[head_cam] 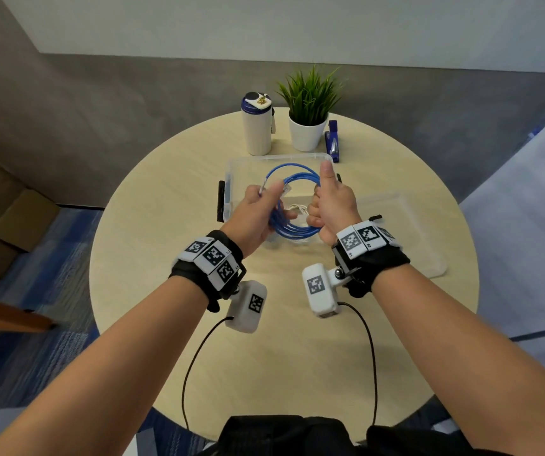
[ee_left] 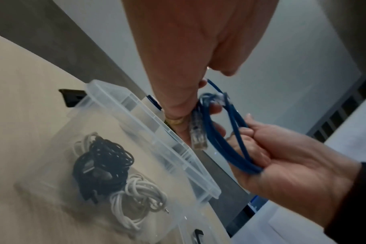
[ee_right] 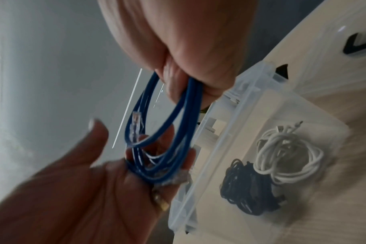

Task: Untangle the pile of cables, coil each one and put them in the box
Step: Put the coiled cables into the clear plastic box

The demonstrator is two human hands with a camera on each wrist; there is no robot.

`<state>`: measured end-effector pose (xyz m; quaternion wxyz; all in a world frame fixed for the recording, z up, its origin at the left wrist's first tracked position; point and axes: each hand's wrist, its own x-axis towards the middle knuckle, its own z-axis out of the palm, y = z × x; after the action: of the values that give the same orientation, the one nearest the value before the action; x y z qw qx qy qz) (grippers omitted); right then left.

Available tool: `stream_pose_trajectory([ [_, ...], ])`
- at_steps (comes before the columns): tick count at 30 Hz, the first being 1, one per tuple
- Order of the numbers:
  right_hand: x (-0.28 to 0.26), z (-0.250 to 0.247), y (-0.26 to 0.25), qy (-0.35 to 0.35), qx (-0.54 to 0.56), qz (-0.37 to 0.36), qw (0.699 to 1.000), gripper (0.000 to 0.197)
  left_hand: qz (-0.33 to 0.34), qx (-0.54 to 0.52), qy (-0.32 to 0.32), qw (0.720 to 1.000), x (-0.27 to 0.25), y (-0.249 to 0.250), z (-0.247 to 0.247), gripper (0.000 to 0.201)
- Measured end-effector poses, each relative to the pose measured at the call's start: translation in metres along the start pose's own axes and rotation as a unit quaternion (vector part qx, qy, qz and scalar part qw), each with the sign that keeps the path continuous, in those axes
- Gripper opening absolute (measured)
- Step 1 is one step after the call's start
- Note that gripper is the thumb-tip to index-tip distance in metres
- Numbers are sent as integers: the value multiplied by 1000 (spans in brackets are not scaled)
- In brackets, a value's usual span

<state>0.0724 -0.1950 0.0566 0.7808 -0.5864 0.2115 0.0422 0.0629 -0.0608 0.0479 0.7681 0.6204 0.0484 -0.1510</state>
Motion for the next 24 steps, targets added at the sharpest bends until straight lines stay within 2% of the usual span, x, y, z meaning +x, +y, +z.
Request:
stream_pose_trajectory([
  [3, 0, 1, 1, -5, 12, -10, 1000, 44, 18, 40, -11, 999, 3, -2, 2, 31],
  [9, 5, -3, 4, -28, -98, -21, 995, 37, 8, 71, -36, 997, 4, 2, 1, 42],
  [13, 7, -7, 3, -29, -119, -23, 992, 44, -4, 4, -58, 998, 0, 3, 1, 44],
  [15, 7, -9, 3, -29, -110, -24, 993, 44, -15, -49, -75, 996, 0, 5, -1, 39],
  [18, 8, -10, 2, -28, -99, -19, 995, 44, -20, -66, -64, 996, 0, 8, -1, 16],
  [22, 8, -10, -1, -29, -84, -25, 996, 42, -5, 12, -10, 1000, 8, 3, -7, 20],
  [24, 8, -11, -4, -32, -54, -22, 998, 42, 20, 120, -16, 992, 9, 1, -16, 20],
])
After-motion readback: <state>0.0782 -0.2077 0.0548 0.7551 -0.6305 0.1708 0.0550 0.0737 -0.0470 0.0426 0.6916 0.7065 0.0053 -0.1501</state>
